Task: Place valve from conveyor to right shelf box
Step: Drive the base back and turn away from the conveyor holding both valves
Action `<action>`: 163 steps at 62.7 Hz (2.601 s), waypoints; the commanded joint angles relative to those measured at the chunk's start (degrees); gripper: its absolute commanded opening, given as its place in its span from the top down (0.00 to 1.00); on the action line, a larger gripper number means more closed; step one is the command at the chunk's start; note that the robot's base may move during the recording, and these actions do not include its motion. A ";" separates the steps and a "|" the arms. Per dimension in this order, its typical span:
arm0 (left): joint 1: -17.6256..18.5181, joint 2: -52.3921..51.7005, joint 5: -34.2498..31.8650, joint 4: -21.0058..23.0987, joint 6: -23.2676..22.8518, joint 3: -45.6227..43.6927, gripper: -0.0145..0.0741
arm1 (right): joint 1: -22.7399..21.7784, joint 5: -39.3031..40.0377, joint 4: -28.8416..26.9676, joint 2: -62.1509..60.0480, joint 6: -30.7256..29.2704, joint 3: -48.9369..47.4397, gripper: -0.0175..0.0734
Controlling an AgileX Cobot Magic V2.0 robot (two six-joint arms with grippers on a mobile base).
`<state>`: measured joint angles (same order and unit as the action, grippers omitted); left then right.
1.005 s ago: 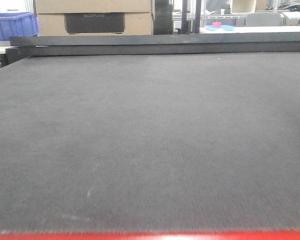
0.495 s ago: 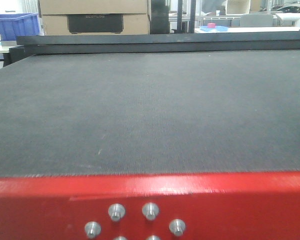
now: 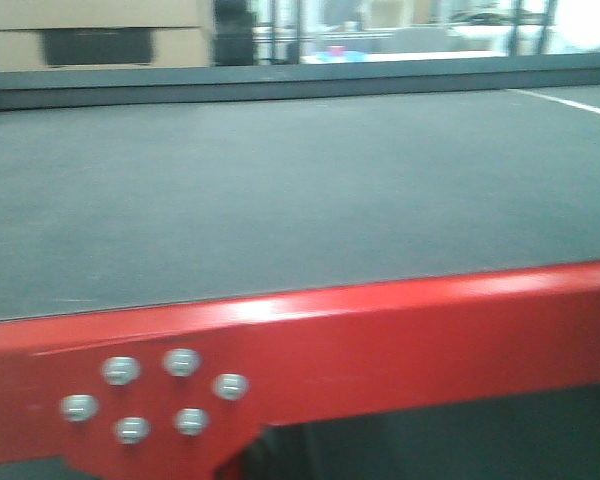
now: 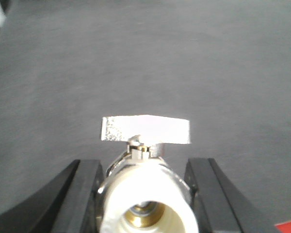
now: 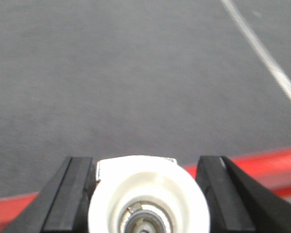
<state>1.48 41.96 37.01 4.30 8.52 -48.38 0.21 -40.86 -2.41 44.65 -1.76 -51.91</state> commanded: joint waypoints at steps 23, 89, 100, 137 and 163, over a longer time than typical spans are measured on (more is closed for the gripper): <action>0.18 -0.54 -3.13 0.59 -0.19 -0.36 0.96 | -0.15 4.27 0.32 -0.68 -0.24 -0.55 0.99; 0.18 -0.54 -3.13 0.59 -0.19 -0.36 0.96 | -0.15 4.27 0.32 -0.68 -0.24 -0.55 0.99; 0.18 -0.54 -3.13 0.59 -0.19 -0.36 0.96 | -0.15 4.27 0.32 -0.68 -0.24 -0.55 0.99; 0.18 -0.54 -3.13 0.59 -0.19 -0.36 0.96 | -0.15 4.27 0.32 -0.68 -0.24 -0.55 0.99; 0.18 -0.54 -3.13 0.59 -0.19 -0.36 0.96 | -0.15 4.27 0.32 -0.68 -0.24 -0.55 0.99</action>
<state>1.48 41.96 37.01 4.41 8.42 -48.38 0.21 -40.75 -2.32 44.65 -1.76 -51.91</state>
